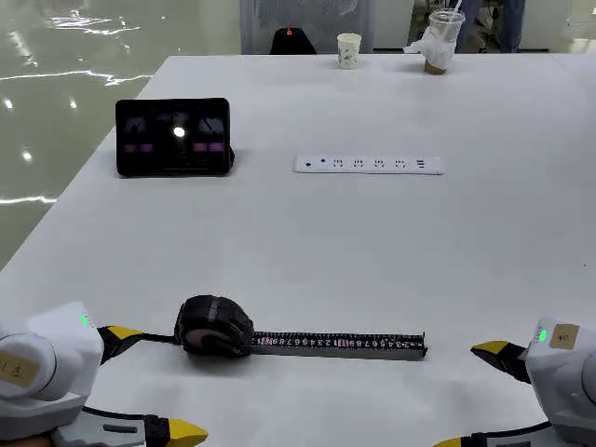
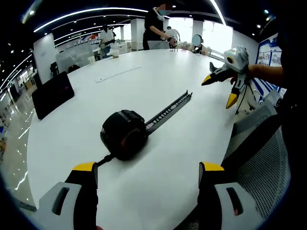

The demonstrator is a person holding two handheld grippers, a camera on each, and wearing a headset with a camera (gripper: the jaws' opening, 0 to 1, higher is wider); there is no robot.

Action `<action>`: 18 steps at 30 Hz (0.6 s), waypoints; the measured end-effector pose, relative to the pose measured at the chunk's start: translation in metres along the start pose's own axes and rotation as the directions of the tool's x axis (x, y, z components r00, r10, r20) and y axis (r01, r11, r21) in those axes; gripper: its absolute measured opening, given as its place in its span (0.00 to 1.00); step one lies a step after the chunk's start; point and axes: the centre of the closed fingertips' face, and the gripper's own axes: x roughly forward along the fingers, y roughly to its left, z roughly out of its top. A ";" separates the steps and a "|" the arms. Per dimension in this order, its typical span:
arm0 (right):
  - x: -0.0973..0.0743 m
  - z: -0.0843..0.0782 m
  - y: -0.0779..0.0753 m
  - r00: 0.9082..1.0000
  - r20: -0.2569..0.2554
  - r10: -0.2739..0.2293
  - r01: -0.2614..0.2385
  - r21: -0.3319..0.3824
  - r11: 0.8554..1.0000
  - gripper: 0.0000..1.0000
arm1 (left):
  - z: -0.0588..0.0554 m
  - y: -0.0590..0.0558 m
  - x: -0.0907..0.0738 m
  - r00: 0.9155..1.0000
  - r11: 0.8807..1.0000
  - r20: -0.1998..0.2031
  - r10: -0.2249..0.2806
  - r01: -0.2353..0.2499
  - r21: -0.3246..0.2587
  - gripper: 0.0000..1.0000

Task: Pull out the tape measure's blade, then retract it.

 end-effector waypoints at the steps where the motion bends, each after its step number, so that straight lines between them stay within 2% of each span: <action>1: 0.000 0.000 0.001 1.000 0.002 -0.003 0.003 0.005 1.000 0.84 | 0.000 -0.001 0.000 1.000 1.000 0.002 0.004 -0.004 -0.005 0.83; 7: 0.003 0.004 0.008 0.999 0.026 -0.025 0.024 0.044 0.999 0.86 | 0.000 -0.010 -0.001 0.999 0.999 0.023 0.026 -0.024 -0.047 0.84; 11: 0.002 0.012 0.012 0.997 0.063 -0.054 0.049 0.079 0.996 0.88 | 0.000 -0.016 -0.001 0.998 0.996 0.034 0.049 -0.046 -0.073 0.86; 14: 0.001 0.017 0.016 0.994 0.083 -0.070 0.061 0.097 0.993 0.91 | 0.000 -0.018 -0.002 0.997 0.994 0.031 0.070 -0.067 -0.086 0.87; 18: 0.001 0.019 0.019 0.992 0.090 -0.088 0.078 0.115 0.990 0.92 | 0.004 -0.019 -0.004 0.994 0.990 0.049 0.095 -0.090 -0.110 0.89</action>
